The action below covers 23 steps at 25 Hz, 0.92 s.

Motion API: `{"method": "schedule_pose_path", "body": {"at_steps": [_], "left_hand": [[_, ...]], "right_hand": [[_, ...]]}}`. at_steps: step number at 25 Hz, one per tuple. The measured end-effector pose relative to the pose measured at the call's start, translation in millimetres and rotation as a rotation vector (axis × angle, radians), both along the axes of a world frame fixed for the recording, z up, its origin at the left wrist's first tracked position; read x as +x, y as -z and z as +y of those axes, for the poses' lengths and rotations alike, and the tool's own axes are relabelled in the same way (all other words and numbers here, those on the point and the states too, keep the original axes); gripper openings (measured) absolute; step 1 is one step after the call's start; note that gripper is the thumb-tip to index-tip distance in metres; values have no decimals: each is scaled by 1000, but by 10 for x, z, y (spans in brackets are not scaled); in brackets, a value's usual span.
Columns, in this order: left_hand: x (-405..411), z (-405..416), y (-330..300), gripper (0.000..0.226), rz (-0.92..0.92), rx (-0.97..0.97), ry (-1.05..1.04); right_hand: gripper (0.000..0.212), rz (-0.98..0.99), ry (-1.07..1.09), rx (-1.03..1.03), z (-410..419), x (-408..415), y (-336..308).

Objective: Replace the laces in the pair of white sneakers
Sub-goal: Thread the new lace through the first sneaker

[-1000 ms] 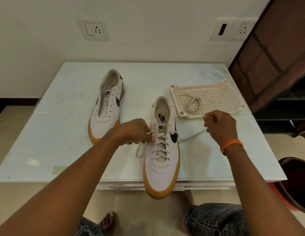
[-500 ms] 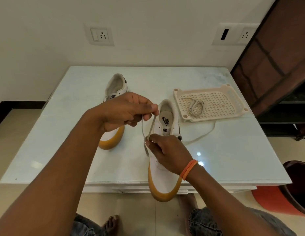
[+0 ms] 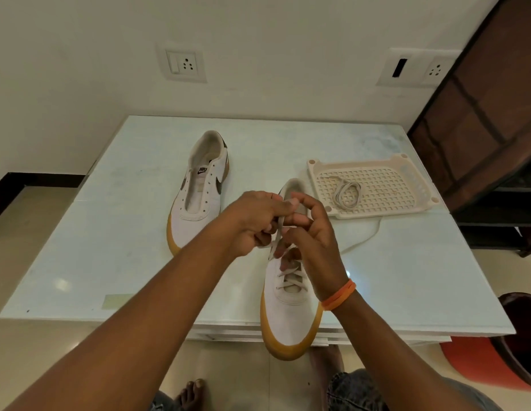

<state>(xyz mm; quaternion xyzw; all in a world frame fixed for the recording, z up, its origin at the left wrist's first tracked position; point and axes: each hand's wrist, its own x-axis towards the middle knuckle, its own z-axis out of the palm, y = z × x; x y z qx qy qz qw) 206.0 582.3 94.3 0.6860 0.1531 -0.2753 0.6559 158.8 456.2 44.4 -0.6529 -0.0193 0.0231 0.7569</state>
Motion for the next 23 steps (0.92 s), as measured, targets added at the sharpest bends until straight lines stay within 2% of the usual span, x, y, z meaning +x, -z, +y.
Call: {"method": "schedule_pose_path", "body": {"at_steps": [4,7,10,12,14,16,19,21,23], "left_hand": [[42,-27,30,11,-38,-92,-71],[92,27,47,11,-101,16,-109],[107,64,61,13,-252,242,-222],[134,123,57,16,-436,471,-286],[158,196,37,20,-541,579,-313],[157,251,37,27,-536,621,-219],[144,360,36,57,-470,886,186],[168,481,-31,72,-406,975,276],[175,625,-126,73,-290,987,301]], "right_hand": [[40,9,-29,-109,-111,79,-22],[32,182,-184,48,-370,204,-41],[24,261,-232,138,-669,318,-53],[21,252,-177,158,-840,366,-57],[21,259,-128,166,-945,393,-45],[23,277,-117,134,-959,407,3],[20,328,-41,195,-948,440,74],[16,369,38,224,-958,468,85],[16,394,66,192,-951,477,106]]}}
